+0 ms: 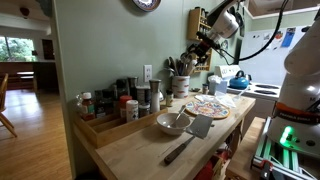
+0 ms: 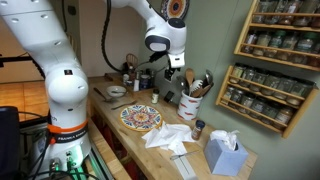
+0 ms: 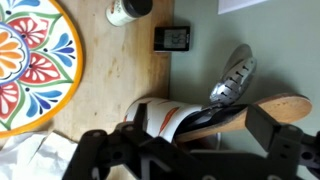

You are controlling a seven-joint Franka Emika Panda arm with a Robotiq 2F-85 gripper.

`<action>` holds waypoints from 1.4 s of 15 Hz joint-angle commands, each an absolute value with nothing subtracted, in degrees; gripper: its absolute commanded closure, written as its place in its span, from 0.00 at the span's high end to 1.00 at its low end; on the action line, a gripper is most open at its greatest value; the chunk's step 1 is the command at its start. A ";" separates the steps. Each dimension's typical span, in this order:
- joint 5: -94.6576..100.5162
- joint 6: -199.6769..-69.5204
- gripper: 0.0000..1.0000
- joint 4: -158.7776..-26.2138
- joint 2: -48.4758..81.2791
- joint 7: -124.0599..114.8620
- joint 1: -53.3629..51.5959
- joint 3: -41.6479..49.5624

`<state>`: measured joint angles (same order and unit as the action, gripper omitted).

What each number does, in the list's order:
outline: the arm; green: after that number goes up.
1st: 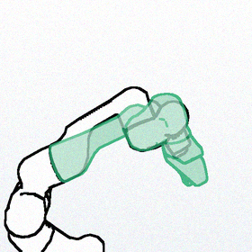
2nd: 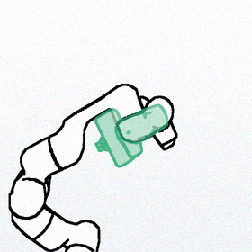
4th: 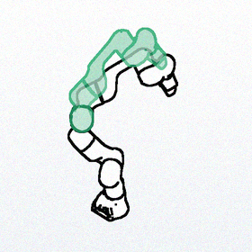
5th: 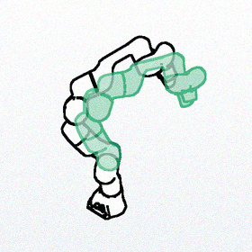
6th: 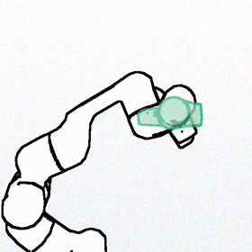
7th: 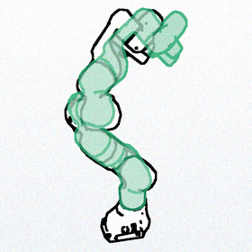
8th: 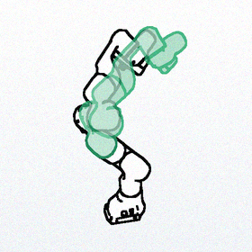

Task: Put the wooden spoon in the silver container

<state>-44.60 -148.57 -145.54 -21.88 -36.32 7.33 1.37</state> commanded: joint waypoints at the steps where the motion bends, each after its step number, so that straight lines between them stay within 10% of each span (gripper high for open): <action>1: -36.15 -146.94 1.00 -150.60 -26.94 -33.50 8.28 0.00; 21: -4.04 -134.09 1.00 -153.63 -29.37 -10.39 6.98 0.51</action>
<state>-4.36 -134.21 -153.72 -29.35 -10.03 7.46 0.03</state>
